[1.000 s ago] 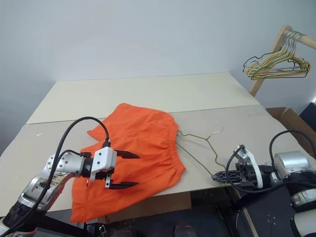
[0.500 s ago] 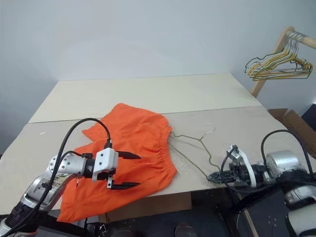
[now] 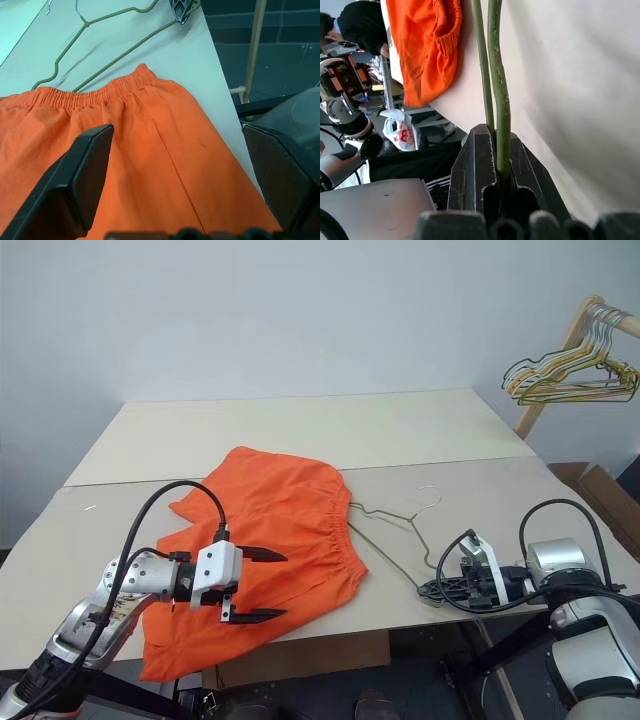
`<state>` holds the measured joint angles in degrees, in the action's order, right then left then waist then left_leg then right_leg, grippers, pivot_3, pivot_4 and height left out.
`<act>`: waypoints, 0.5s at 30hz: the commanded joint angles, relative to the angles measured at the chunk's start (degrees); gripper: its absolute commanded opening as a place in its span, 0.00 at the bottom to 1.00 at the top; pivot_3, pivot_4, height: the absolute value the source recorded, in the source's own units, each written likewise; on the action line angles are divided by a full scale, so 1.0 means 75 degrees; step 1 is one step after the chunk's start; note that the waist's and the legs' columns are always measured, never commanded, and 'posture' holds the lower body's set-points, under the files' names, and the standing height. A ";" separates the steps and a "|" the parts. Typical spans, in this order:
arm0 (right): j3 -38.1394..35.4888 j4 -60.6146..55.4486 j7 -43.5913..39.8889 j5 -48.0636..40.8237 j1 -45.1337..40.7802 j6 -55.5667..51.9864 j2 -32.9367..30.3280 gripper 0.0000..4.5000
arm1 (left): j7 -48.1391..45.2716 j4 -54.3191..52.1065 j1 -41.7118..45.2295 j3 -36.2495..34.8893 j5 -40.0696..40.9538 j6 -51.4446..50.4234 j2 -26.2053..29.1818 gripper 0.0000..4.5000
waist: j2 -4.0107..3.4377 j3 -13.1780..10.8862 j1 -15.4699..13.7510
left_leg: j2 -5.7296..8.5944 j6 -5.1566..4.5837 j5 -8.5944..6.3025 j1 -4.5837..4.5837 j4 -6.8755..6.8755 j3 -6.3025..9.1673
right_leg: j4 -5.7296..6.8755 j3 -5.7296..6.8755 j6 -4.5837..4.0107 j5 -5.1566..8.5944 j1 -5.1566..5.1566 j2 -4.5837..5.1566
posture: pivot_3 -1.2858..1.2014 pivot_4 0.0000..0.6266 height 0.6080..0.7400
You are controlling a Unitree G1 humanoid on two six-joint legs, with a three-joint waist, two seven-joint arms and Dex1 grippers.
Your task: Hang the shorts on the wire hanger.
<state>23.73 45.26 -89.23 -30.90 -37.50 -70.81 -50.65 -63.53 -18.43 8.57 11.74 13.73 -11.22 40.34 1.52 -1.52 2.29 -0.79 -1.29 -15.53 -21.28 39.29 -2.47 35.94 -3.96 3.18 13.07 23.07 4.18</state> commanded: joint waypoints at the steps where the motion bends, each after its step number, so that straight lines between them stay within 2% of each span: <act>1: -0.0133 -0.0589 -0.0436 -0.0670 0.0219 0.0028 -0.0582 0.00 | 0.0049 -0.0059 0.0072 0.0021 -0.0003 0.0143 -0.0057 0.99 | 0.0000 0.0000 -0.0005 | 0.0000 0.0000 0.0000 -0.0002 0.0000 0.0001 | -0.0001 0.0000 0.0001 0.0001 0.0001 0.0001 | 0.50 0.00 1.00; 7: -0.0002 -0.1952 -0.0436 -0.1816 0.0917 -0.0102 -0.1251 0.00 | 0.0014 -0.0034 0.0114 0.0082 -0.0009 0.0160 -0.0104 0.99 | -0.0002 0.0001 0.0052 | -0.0006 -0.0001 -0.0001 0.0000 0.0000 0.0002 | -0.0001 -0.0001 0.0000 0.0001 0.0002 -0.0005 | 0.50 0.00 1.00; 15: 0.0409 -0.2668 -0.0436 -0.2382 0.1154 0.0002 -0.1541 0.00 | 0.0023 -0.0049 0.0045 0.0100 -0.0056 0.0171 -0.0084 0.99 | -0.0002 0.0002 0.0038 | -0.0007 -0.0001 -0.0001 0.0000 0.0000 0.0003 | -0.0003 -0.0002 0.0001 0.0002 0.0002 -0.0006 | 0.50 0.00 1.00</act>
<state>26.60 26.86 -89.29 -47.20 -28.23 -71.36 -60.56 -63.56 -18.03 8.60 12.51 13.40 -10.99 39.67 1.51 -1.51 2.57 -0.83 -1.29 -15.53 -21.28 39.29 -2.45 35.92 -3.98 3.18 13.09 23.08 4.13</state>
